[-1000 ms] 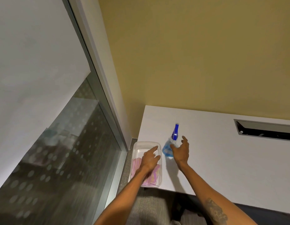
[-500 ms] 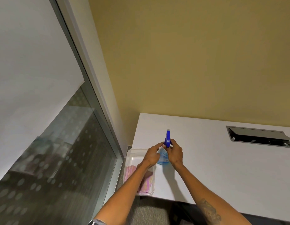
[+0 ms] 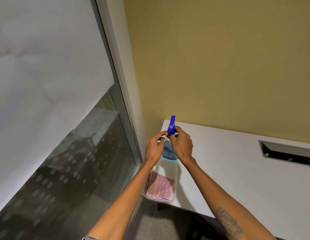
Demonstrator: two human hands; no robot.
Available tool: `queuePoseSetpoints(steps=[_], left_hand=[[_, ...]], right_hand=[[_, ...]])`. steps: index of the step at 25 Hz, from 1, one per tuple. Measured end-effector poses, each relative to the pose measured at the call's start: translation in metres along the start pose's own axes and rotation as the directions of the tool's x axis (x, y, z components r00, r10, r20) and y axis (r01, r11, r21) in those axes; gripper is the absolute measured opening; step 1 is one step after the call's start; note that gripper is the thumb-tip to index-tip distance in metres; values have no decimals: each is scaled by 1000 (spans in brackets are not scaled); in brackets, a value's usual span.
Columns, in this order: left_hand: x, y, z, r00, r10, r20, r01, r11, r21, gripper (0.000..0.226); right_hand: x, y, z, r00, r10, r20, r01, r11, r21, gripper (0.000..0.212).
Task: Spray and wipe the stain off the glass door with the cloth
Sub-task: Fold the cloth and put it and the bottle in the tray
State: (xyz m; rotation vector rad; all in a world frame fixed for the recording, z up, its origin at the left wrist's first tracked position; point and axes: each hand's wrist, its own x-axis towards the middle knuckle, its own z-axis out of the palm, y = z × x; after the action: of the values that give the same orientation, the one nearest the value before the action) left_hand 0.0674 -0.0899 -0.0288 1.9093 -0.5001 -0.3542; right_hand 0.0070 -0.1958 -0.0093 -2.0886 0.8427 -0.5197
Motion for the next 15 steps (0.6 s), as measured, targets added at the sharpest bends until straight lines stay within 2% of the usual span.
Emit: queuePoseSetpoints(steps=[5, 11, 15], left_hand=[[-11, -28, -16, 992, -58, 110, 30, 971, 236, 44], [-18, -37, -17, 929, -263, 260, 192, 944, 269, 58], [-25, -44, -16, 899, -315, 303, 238, 934, 267, 61]], right_hand=[[-16, 8, 31, 989, 85, 121, -97, 991, 89, 27], [-29, 23, 54, 961, 167, 219, -173, 985, 7, 34], [-35, 34, 61, 948, 198, 251, -200, 980, -18, 35]])
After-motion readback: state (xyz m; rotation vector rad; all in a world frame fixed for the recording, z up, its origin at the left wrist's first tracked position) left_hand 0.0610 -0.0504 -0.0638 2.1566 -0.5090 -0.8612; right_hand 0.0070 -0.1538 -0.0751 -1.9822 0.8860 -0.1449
